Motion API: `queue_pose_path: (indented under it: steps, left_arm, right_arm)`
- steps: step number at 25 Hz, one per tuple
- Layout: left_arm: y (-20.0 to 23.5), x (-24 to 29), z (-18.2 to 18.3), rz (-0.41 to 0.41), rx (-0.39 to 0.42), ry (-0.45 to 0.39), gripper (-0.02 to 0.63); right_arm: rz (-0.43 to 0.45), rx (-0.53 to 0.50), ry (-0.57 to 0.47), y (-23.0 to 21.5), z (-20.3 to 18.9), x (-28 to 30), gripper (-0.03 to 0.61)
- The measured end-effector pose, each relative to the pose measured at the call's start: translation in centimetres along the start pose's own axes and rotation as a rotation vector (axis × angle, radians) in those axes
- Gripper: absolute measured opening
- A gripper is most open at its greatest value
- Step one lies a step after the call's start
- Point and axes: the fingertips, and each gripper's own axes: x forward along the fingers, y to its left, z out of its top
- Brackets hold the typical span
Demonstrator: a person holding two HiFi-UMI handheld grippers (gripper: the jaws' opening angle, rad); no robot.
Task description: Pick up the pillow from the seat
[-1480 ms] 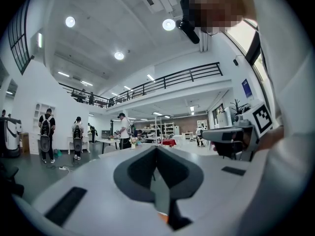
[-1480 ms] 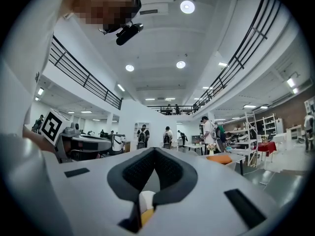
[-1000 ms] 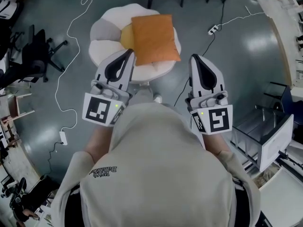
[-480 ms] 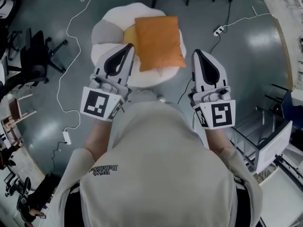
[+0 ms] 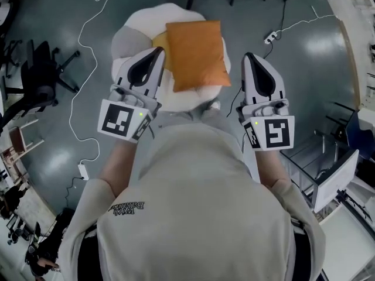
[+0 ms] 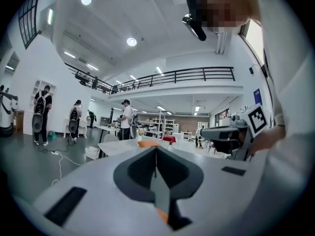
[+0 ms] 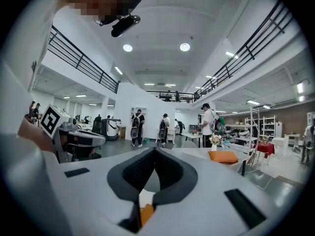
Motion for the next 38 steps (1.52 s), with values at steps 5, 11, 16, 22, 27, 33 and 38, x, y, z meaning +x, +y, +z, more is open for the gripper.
queue_pose_path:
  steps: [5, 11, 16, 22, 27, 33, 38]
  left_arm:
    - [0.8, 1.5, -0.8, 0.038, -0.007, 0.019, 0.012]
    - [1.8, 3.0, -2.3, 0.114, -0.03, 0.066, 0.011]
    - [2.0, 4.3, -4.0, 0.179, -0.036, 0.102, 0.012]
    - [2.9, 6.3, -7.9, 0.206, -0.071, 0.154, 0.012]
    - [4.6, 8.3, -12.8, 0.243, -0.123, 0.194, 0.019]
    - [6.1, 10.3, -19.5, 0.27, -0.201, 0.264, 0.16]
    - [7.0, 12.2, -26.9, 0.274, -0.251, 0.335, 0.232]
  right_arm:
    - [0.032, 0.0, 0.033, -1.5, -1.3, 1.8, 0.009]
    - [0.117, 0.077, 0.076, -3.2, -3.8, 4.0, 0.009]
    - [0.146, 0.087, 0.115, -5.3, -6.4, 5.3, 0.009]
    - [0.172, 0.146, 0.16, -8.0, -11.3, 7.7, 0.009]
    - [0.203, 0.176, 0.239, -9.6, -17.9, 10.5, 0.014]
    - [0.178, 0.231, 0.301, -11.5, -25.4, 13.3, 0.139]
    - [0.225, 0.208, 0.401, -11.0, -33.5, 15.3, 0.229]
